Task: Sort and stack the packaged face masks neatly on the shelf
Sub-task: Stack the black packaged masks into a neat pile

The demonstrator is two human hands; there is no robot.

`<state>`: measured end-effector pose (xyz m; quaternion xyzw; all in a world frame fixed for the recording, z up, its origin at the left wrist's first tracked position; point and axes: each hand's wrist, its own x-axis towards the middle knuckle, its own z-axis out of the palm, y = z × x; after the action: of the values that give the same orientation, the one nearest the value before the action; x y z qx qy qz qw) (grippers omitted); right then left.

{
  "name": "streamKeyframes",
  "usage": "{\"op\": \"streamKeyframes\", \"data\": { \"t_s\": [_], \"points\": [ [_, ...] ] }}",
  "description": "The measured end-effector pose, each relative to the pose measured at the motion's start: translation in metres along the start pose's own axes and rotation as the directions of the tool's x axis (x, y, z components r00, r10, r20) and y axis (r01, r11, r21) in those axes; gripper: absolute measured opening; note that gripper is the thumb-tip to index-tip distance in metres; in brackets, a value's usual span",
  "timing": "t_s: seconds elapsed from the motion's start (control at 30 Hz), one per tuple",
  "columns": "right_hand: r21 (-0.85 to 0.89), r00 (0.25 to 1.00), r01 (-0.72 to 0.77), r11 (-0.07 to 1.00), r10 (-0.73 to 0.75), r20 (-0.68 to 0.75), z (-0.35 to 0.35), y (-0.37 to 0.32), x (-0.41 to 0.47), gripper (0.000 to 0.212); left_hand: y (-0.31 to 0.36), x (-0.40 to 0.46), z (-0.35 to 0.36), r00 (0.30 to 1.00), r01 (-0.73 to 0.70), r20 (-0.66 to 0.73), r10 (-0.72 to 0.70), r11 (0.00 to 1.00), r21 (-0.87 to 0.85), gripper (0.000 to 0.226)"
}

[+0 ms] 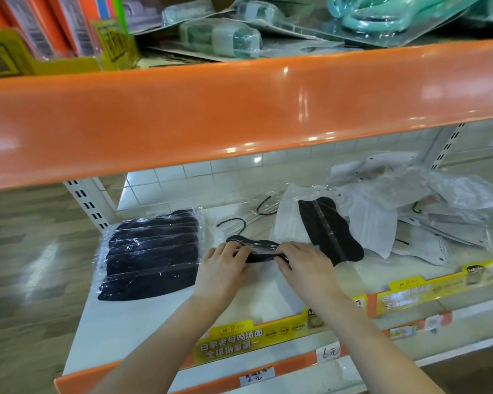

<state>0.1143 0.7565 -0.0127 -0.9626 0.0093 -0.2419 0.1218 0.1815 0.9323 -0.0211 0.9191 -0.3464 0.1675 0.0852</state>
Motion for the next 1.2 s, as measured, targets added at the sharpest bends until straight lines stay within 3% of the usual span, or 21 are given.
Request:
{"op": "streamKeyframes", "data": {
  "t_s": [0.13, 0.2, 0.33, 0.47, 0.6, 0.8, 1.0, 1.2],
  "points": [
    [-0.022, 0.994, 0.082, 0.996, -0.084, -0.074, -0.011, -0.011, 0.002, 0.012, -0.005, 0.009, -0.012, 0.992, 0.017, -0.127, -0.024, 0.998, -0.061, 0.029],
    [-0.048, 0.991, 0.120, 0.992, -0.122, -0.045, -0.015, -0.017, 0.002, 0.025, -0.012, 0.009, -0.015, 0.978, -0.020, -0.210, 0.001, 0.996, -0.086, 0.011],
    [-0.050, 0.970, 0.195, 0.980, -0.200, -0.137, -0.010, -0.028, 0.002, 0.023, -0.024, 0.003, -0.031, 0.940, -0.081, -0.338, 0.045, 0.992, -0.092, 0.017],
    [-0.044, 0.927, 0.252, 0.967, -0.254, -0.276, -0.006, -0.050, 0.009, 0.037, -0.038, -0.013, -0.051, 0.890, -0.100, -0.453, 0.049, 0.991, -0.089, 0.023],
    [0.008, 0.875, 0.324, 0.946, -0.297, -0.382, -0.003, -0.078, 0.018, 0.032, -0.059, -0.030, -0.062, 0.860, -0.091, -0.508, 0.034, 0.992, -0.086, 0.030],
    [0.121, 0.893, 0.391, 0.912, -0.344, -0.291, 0.032, -0.117, 0.019, 0.031, -0.094, -0.074, -0.069, 0.895, 0.021, -0.444, -0.043, 0.998, -0.053, 0.020],
    [0.189, 0.890, 0.455, 0.870, -0.450, -0.071, 0.061, -0.144, 0.005, 0.035, -0.121, -0.125, -0.062, 0.949, 0.082, -0.304, -0.077, 0.997, 0.003, 0.019],
    [0.191, 0.882, 0.444, 0.875, -0.465, 0.078, 0.071, -0.154, 0.000, 0.033, -0.131, -0.148, -0.055, 0.978, 0.146, -0.143, -0.148, 0.989, -0.030, 0.023]
  ]
}}
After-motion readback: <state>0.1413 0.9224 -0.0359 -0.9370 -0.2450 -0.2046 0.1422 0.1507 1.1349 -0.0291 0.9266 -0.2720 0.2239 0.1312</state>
